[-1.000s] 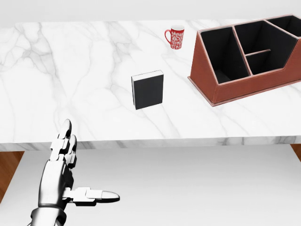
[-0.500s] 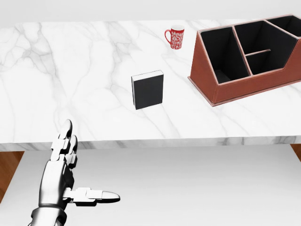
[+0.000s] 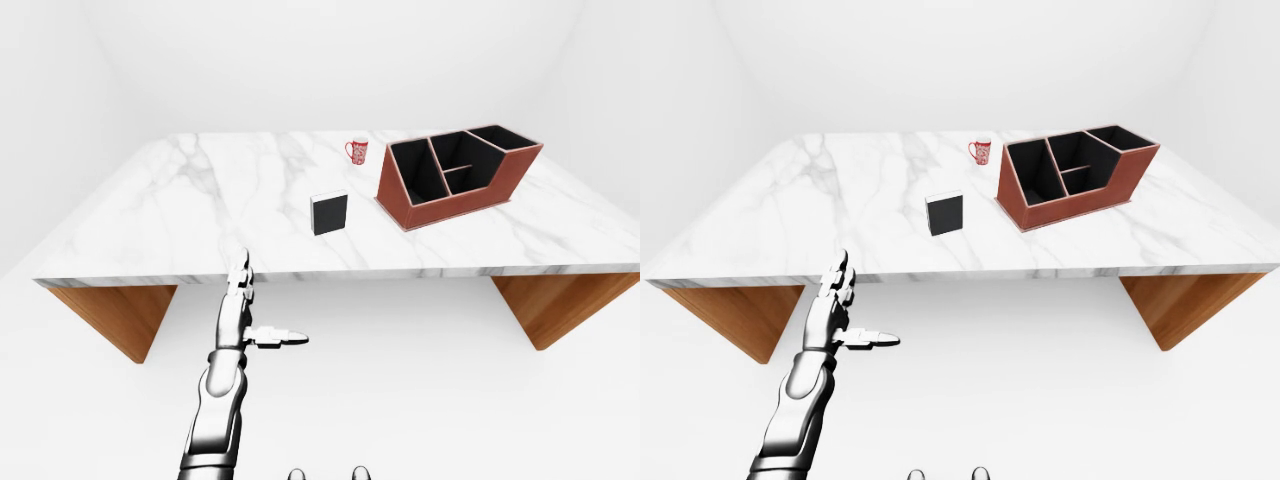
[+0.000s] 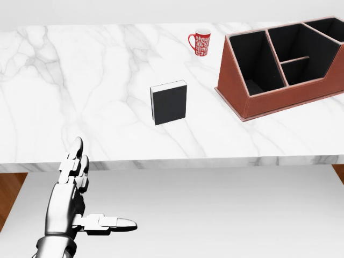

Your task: Pick up the book and place it in the left compartment of the caddy.

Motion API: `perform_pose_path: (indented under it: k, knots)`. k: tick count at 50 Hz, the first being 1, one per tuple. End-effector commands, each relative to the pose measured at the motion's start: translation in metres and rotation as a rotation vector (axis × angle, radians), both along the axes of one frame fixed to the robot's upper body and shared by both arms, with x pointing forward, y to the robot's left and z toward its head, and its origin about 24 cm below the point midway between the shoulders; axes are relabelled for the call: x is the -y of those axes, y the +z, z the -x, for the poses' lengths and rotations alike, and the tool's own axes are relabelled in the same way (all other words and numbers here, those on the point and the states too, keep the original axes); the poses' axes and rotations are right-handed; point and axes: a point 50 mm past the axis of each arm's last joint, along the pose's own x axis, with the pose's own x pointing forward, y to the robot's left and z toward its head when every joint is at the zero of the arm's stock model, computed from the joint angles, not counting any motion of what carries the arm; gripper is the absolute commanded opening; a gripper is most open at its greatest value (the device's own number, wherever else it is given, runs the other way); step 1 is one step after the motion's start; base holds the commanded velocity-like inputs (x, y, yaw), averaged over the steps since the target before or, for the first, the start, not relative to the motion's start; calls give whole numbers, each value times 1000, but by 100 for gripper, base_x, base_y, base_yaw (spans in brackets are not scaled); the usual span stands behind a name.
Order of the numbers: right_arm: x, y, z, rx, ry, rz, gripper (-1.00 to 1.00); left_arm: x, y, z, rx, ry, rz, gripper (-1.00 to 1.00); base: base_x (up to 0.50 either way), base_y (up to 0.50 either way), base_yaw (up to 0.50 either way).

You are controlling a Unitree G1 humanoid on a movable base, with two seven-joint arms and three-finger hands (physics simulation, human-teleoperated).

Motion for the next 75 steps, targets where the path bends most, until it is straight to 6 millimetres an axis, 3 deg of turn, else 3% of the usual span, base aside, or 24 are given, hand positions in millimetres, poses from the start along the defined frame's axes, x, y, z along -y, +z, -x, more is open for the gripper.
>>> perform_pose_path:
  k: [1,11,12,18,75]
  knots:
    - [3,3,4,20,-42,-13,100,0,-1,0,-4,0,1,100,0,0,0]
    - [4,4,5,38,-21,-17,100,0,-1,0,-4,-2,3,100,0,0,0]
    - [10,-4,1,-10,-61,-45,100,1,8,2,36,-1,-9,100,0,0,0]
    - [9,-2,1,1,-54,-40,100,1,13,3,57,-4,-8,100,0,0,0]
    - [6,-4,1,-16,-41,-30,100,1,13,3,57,-4,1,100,0,0,0]
